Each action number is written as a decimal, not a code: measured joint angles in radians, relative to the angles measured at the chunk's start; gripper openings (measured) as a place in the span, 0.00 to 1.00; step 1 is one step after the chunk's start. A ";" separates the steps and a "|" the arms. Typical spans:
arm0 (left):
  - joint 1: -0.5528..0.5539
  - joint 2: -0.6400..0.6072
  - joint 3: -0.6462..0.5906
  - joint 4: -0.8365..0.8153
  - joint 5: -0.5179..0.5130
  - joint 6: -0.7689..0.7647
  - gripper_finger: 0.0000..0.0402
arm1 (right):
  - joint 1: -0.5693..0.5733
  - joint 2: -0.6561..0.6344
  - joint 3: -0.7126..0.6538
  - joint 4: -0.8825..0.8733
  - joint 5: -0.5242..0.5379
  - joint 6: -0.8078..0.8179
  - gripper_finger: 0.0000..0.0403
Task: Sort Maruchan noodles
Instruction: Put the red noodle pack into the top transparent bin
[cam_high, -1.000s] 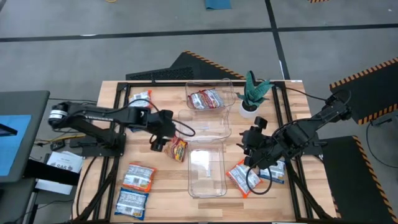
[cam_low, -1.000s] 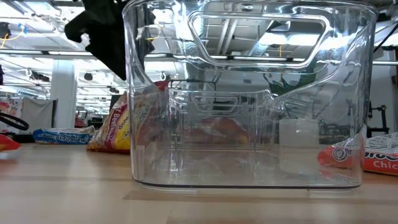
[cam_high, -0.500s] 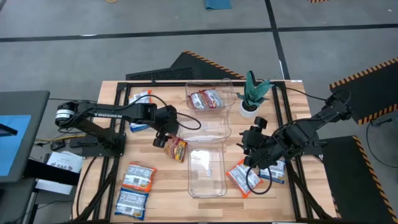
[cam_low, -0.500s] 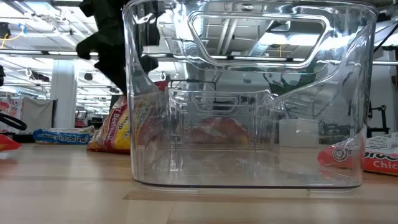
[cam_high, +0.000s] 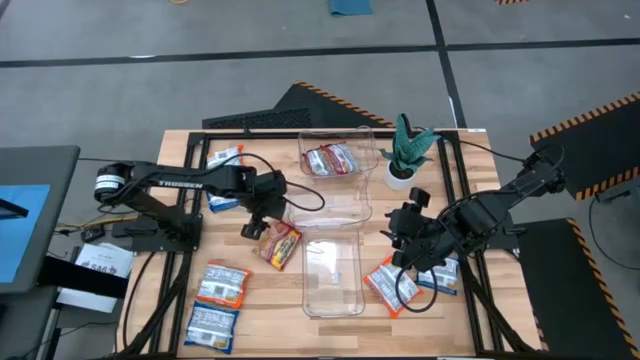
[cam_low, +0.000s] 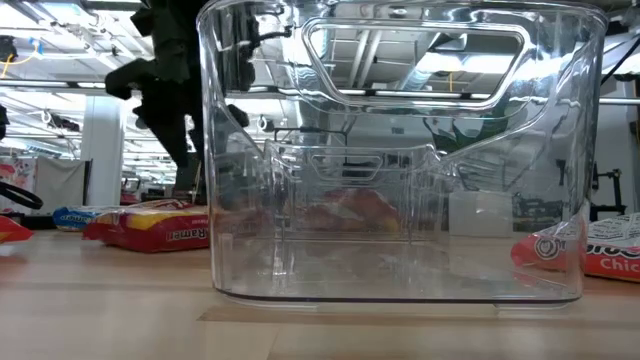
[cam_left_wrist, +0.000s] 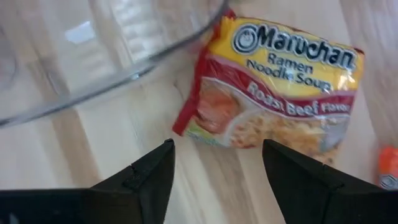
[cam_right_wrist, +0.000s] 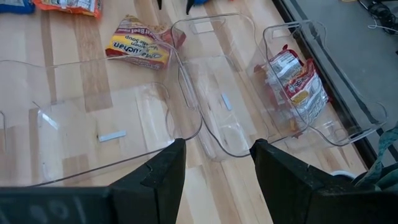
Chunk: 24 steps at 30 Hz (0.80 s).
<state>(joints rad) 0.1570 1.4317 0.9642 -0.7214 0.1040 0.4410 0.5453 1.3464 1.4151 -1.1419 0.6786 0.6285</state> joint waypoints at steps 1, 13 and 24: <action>0.000 0.009 0.000 -0.009 0.008 -0.003 0.56 | 0.000 0.000 0.000 0.000 0.000 0.000 0.52; -0.012 0.024 -0.001 -0.014 0.146 -0.392 0.56 | 0.000 0.000 0.000 -0.001 -0.001 0.001 0.52; -0.022 0.022 -0.147 0.285 0.108 -0.832 0.56 | 0.000 0.000 0.000 -0.001 -0.001 0.002 0.52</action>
<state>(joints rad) 0.1352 1.4532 0.8167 -0.4363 0.2117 -0.3906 0.5453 1.3464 1.4151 -1.1427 0.6773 0.6304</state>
